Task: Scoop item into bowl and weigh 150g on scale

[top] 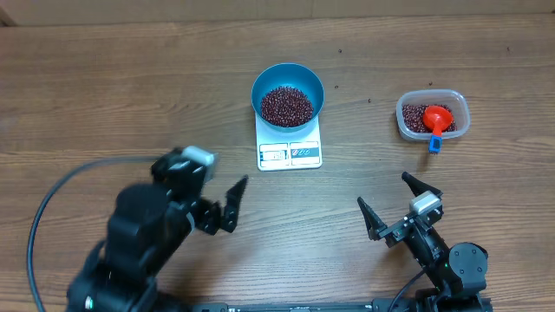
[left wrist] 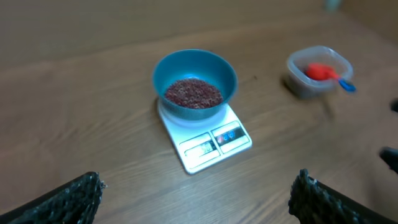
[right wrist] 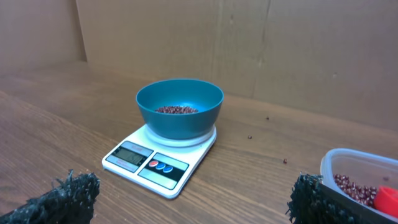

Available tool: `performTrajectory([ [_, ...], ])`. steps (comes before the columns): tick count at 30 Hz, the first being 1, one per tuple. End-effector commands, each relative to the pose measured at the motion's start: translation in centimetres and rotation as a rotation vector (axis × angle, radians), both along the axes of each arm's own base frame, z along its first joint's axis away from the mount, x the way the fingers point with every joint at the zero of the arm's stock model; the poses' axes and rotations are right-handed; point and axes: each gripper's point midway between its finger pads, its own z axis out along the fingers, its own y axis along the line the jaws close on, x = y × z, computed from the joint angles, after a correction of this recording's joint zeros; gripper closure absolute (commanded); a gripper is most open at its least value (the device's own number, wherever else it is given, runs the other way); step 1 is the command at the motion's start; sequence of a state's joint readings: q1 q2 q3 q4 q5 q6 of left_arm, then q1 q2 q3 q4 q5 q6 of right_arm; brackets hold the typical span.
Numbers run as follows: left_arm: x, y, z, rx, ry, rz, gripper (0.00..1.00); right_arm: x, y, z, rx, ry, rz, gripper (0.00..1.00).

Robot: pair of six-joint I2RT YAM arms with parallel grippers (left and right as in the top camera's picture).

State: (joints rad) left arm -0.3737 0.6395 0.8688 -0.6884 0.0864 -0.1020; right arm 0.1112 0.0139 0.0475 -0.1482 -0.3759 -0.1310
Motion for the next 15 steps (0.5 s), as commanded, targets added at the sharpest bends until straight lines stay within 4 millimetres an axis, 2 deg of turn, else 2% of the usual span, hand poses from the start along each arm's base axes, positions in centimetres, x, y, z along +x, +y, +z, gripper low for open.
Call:
performTrajectory([
  [1,-1.3,1.3,-4.2,-0.143,0.013,0.066,0.00,0.0,-0.2,0.2,0.004,-0.012,-0.010,0.00],
  [11,-1.9,2.6,-11.8,-0.293,-0.109,0.113,0.00,0.0,-0.2,0.2,0.004,-0.012,-0.010,0.00],
  [13,-1.3,2.6,-12.9,-0.313,-0.115,0.118,0.00,0.0,-0.2,0.2,0.004,-0.012,-0.010,0.00],
  [15,-0.9,2.4,-12.4,-0.323,-0.163,0.103,0.00,0.0,-0.2,0.2,0.004,-0.012,-0.010,0.00],
])
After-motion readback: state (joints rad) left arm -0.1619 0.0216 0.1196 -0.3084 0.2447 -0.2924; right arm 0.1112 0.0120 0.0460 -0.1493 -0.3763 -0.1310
